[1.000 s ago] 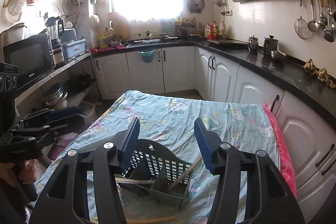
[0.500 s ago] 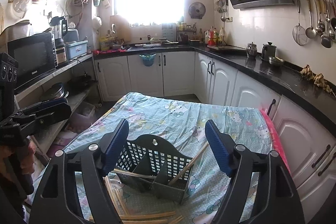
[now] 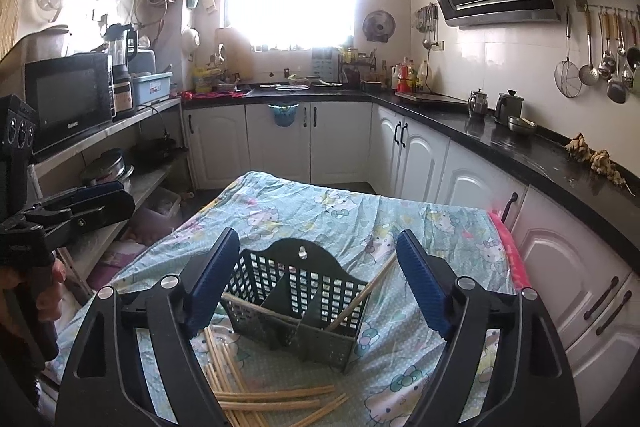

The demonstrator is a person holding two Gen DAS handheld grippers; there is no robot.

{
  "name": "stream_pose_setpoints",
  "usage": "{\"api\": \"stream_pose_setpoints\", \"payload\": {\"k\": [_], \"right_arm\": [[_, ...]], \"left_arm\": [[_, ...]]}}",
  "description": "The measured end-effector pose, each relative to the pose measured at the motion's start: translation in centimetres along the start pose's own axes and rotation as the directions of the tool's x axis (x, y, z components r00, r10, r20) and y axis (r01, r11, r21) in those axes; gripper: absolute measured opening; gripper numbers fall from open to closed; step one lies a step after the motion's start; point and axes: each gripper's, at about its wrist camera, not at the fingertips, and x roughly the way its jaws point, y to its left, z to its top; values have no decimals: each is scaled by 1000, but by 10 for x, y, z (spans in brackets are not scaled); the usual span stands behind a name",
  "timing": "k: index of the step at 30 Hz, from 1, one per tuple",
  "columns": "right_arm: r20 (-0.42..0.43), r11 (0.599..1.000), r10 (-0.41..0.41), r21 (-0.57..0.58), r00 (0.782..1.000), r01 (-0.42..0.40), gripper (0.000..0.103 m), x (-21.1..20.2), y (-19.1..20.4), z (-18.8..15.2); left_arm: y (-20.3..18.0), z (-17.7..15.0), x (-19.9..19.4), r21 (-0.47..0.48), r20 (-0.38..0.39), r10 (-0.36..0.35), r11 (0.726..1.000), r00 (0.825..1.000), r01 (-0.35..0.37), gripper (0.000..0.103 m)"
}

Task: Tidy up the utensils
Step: 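Move both open tools back down to the chopstick pile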

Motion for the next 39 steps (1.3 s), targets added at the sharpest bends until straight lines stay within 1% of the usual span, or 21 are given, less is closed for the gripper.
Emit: {"api": "stream_pose_setpoints", "payload": {"k": [10,18,26,32,39], "right_arm": [[-72,1000,-11,-20,997,9,79,-2,12,-31],[-123,1000,-12,-30,992,8,79,-1,19,-57],[-157,1000,-2,-26,988,-2,79,1,25,-75],[-188,1000,7,-13,982,-9,79,5,27,-88],[-218,1000,0,11,976,3,79,9,20,-102]], "left_arm": [[1,-29,-2,-6,-58,9,1000,998,-10,92],[5,-56,2,-29,-120,16,999,993,-20,92],[5,-84,7,-34,-186,20,999,982,-27,92],[14,-104,10,-47,-229,25,998,973,-36,92],[21,-121,11,-57,-264,28,997,964,-45,92]]}}
